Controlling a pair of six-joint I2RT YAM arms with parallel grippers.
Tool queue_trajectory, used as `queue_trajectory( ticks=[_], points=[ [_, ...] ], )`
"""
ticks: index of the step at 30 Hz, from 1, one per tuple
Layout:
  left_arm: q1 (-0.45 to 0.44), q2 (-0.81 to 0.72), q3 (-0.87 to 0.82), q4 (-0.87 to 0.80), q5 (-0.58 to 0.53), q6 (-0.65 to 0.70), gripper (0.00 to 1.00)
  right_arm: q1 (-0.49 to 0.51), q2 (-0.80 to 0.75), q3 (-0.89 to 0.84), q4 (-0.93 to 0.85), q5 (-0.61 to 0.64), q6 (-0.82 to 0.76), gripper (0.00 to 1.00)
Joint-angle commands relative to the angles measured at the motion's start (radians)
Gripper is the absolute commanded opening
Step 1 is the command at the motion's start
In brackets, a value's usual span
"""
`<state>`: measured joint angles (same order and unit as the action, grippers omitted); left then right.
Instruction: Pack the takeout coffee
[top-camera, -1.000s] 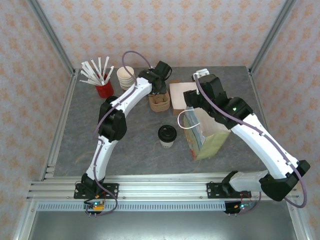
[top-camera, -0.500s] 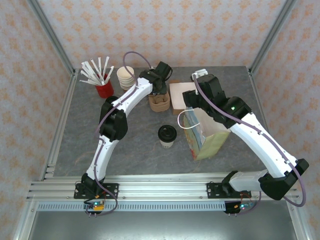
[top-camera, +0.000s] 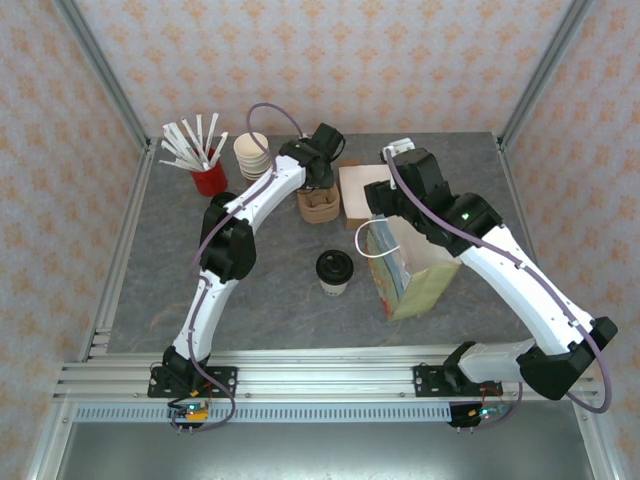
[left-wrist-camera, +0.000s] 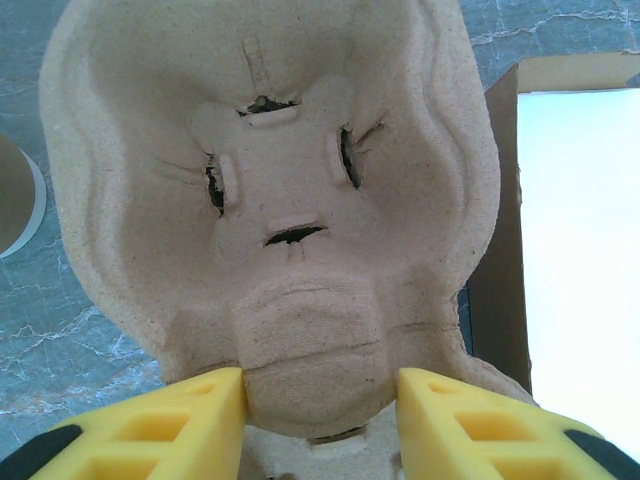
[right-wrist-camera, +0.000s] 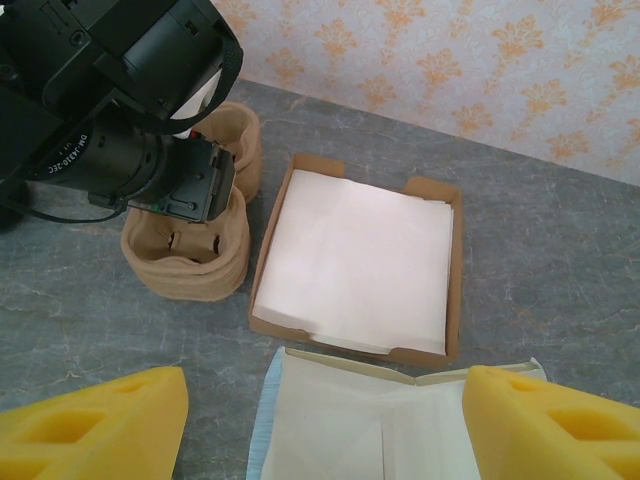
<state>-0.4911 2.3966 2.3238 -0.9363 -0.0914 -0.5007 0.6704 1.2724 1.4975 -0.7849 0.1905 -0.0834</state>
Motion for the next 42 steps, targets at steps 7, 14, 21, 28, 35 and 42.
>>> queue_trajectory(
  ticks=[7,14,21,28,35,42],
  points=[
    [0.004,0.012,0.037,-0.032,-0.048,-0.014,0.38,-0.005,0.008,-0.001,-0.021,-0.002,-0.008,0.73],
    [0.005,-0.02,0.034,-0.037,-0.056,-0.006,0.35,-0.005,0.012,0.0,-0.021,-0.002,-0.007,0.73],
    [0.004,-0.056,0.034,-0.042,-0.066,0.008,0.35,-0.004,0.016,0.01,-0.024,-0.003,-0.007,0.73],
    [0.004,-0.09,0.02,-0.044,-0.07,0.013,0.35,-0.004,0.027,0.017,-0.028,-0.007,-0.006,0.73],
    [0.004,-0.124,0.005,-0.041,-0.067,0.016,0.35,-0.004,0.028,0.02,-0.031,-0.009,-0.004,0.73],
    [0.003,-0.173,-0.011,-0.045,-0.062,0.025,0.34,-0.003,0.023,0.033,-0.034,-0.01,-0.004,0.73]
  ],
)
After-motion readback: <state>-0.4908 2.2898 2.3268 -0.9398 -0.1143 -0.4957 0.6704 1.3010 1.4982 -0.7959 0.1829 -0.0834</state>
